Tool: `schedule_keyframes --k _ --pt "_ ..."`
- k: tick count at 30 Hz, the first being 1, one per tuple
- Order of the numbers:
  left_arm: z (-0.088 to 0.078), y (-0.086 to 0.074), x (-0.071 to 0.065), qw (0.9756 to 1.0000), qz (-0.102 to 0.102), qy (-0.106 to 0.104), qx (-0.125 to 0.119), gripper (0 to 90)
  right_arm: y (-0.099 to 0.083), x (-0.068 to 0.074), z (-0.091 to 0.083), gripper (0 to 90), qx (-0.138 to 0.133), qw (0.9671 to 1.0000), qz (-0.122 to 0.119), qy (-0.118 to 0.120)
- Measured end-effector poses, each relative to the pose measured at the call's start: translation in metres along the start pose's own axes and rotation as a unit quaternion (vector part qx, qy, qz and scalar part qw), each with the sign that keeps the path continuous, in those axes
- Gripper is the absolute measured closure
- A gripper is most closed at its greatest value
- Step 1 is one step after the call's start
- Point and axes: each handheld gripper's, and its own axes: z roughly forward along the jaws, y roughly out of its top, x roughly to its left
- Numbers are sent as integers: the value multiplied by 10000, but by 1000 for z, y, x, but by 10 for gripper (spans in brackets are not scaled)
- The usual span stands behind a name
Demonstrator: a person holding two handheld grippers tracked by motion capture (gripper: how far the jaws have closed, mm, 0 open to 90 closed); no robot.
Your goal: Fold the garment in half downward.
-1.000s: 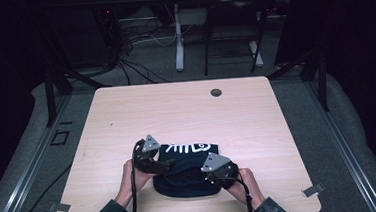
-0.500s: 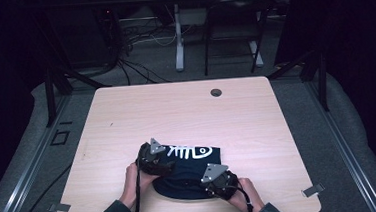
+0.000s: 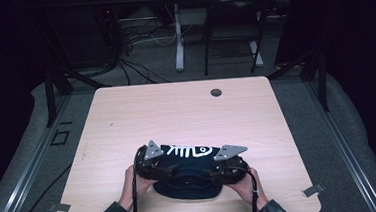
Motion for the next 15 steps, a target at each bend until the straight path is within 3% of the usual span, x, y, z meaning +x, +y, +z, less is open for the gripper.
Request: schedule_keyframes --k 5,9,15 --pt "4 -8 -2 9998 16 -13 192 150 -5 -3 25 356 458 9989 84 -72" --pt "10 -13 -5 9987 74 109 492 156 -11 -4 32 357 573 9983 -36 -75" --pt "11 -17 -8 9985 -42 164 527 156 -13 -6 36 337 588 9980 -183 -110"
